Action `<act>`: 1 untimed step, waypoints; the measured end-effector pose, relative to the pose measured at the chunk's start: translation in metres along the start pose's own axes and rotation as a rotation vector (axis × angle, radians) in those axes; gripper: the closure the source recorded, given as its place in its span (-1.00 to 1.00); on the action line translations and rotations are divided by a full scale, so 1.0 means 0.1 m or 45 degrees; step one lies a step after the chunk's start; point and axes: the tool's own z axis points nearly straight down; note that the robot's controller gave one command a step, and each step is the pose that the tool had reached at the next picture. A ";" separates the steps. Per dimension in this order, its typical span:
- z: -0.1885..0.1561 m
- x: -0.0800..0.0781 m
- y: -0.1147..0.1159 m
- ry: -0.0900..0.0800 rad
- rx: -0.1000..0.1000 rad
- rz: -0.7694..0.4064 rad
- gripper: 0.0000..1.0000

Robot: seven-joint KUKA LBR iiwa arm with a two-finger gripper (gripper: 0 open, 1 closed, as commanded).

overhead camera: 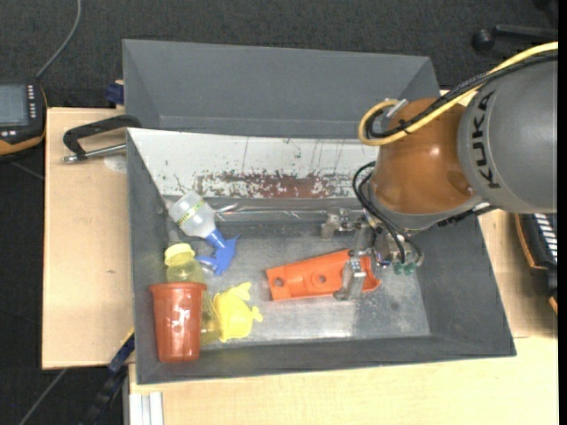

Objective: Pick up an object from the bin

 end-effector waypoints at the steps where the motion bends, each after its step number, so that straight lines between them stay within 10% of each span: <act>1: 0.49 -0.07 0.17 0.008 -0.001 0.091 -1.00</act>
Offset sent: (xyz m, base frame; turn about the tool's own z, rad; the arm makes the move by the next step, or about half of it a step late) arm -0.0106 0.0120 -0.0646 0.0215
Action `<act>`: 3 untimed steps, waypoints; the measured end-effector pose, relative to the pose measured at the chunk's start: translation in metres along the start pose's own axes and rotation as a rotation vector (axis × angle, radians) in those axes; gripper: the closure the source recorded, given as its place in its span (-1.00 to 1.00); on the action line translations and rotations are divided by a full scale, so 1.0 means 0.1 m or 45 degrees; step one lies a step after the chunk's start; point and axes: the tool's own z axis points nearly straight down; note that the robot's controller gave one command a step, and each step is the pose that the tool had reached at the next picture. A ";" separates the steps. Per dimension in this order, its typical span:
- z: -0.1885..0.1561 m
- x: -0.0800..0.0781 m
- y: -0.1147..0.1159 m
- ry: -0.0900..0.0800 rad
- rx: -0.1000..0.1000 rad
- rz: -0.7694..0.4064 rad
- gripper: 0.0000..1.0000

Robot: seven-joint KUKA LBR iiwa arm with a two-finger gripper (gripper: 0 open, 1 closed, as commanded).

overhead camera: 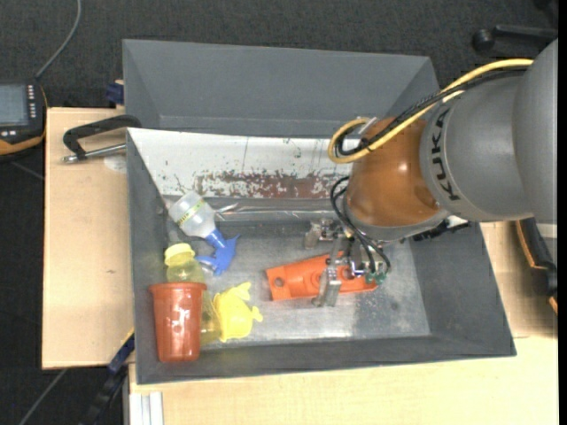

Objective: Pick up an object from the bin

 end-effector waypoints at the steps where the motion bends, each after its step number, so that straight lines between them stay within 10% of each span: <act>1: 0.15 0.17 -0.06 -0.008 0.000 -0.064 1.00; 2: 0.15 0.17 -0.06 -0.008 0.000 -0.064 1.00; 3: -1.09 0.25 0.13 -0.014 -0.001 -0.107 1.00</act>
Offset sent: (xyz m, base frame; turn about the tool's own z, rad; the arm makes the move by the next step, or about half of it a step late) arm 0.0000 0.0000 0.0000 0.0000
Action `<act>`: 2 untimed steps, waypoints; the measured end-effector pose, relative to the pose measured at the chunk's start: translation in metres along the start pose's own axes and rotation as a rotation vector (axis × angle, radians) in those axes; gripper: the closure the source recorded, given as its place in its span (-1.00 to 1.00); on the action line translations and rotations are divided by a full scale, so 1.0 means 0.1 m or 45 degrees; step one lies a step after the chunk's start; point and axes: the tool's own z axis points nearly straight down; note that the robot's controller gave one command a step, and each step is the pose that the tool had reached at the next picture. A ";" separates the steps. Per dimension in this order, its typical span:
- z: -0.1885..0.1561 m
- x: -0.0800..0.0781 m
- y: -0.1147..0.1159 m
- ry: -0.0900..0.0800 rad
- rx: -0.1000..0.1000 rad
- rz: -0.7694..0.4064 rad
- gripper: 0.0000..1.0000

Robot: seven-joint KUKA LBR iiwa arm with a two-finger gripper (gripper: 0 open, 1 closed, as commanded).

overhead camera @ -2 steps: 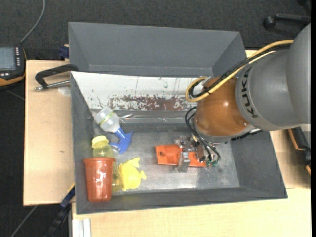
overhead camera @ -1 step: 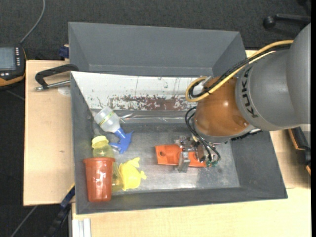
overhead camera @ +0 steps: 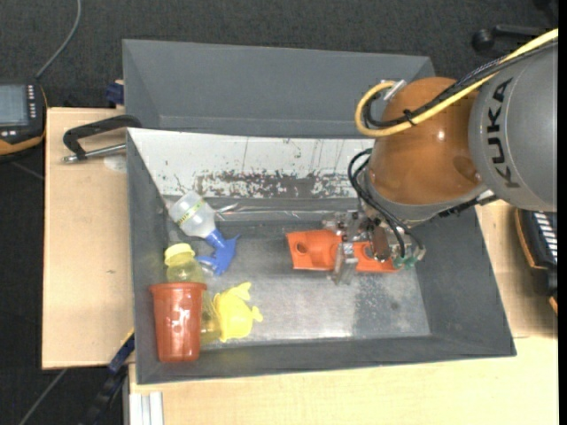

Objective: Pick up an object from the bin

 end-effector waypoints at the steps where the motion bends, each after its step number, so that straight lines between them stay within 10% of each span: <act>1: 0.00 0.00 0.00 0.000 0.000 0.000 1.00; 2: -0.52 0.02 0.03 0.005 0.000 -0.011 1.00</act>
Offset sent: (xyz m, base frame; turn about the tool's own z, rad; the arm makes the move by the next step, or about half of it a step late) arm -0.0076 0.0091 0.1465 -0.0258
